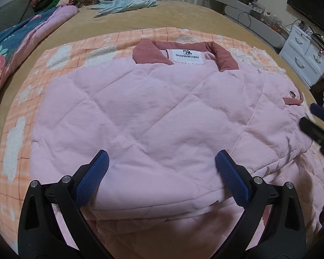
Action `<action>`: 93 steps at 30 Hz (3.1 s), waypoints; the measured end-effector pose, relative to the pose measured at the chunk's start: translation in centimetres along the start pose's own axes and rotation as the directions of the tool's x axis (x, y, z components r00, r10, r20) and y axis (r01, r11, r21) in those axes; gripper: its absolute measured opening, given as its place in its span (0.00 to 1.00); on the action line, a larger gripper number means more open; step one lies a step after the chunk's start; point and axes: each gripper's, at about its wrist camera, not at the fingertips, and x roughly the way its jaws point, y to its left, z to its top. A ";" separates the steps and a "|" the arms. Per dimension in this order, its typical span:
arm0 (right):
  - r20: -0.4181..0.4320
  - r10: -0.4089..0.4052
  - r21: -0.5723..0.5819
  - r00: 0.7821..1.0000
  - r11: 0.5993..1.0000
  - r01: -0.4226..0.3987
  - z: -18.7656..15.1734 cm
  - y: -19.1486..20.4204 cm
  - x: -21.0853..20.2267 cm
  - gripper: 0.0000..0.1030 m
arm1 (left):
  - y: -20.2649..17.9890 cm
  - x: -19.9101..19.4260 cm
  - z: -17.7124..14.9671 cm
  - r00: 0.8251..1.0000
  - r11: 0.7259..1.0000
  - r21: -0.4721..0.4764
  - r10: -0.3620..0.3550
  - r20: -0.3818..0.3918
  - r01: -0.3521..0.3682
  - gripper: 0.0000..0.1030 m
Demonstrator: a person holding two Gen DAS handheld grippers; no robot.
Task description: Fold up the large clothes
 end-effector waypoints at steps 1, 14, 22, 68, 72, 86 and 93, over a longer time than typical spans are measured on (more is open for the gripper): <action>-0.017 0.004 0.002 1.000 1.000 -0.004 0.0 0.2 0.5 0.80 | 0.1 0.0 0.0 1.000 1.000 0.001 0.000 -0.001 0.000 0.91; -0.145 0.002 0.102 0.989 0.995 0.013 -2.6 -0.1 6.9 0.91 | -0.2 -0.6 -0.5 0.999 0.999 0.025 0.029 0.018 -0.029 0.91; -0.137 0.013 0.124 0.990 0.992 0.004 -3.1 -0.3 5.6 0.91 | -0.2 -3.0 -1.1 0.999 1.000 0.012 0.025 0.030 -0.025 0.91; 0.179 -0.008 0.137 0.984 0.990 -0.017 -4.7 0.0 -17.7 0.96 | -3.1 -17.8 -5.8 0.980 0.999 0.044 -0.006 0.197 -0.003 0.91; 0.200 -0.005 0.134 0.980 0.991 -0.022 -4.7 0.3 -19.2 0.96 | -3.1 -19.0 -6.2 0.977 0.999 0.041 -0.008 0.214 -0.001 0.91; 0.239 0.001 0.112 0.971 0.993 -0.029 -5.7 1.2 -22.3 0.96 | -3.1 -22.3 -7.4 0.965 0.999 0.035 -0.013 0.263 0.004 0.91; 0.257 -0.001 0.105 0.966 0.994 -0.027 -6.5 1.4 -24.0 0.96 | -3.3 -23.2 -8.3 0.958 0.999 0.036 0.000 0.288 -0.010 0.91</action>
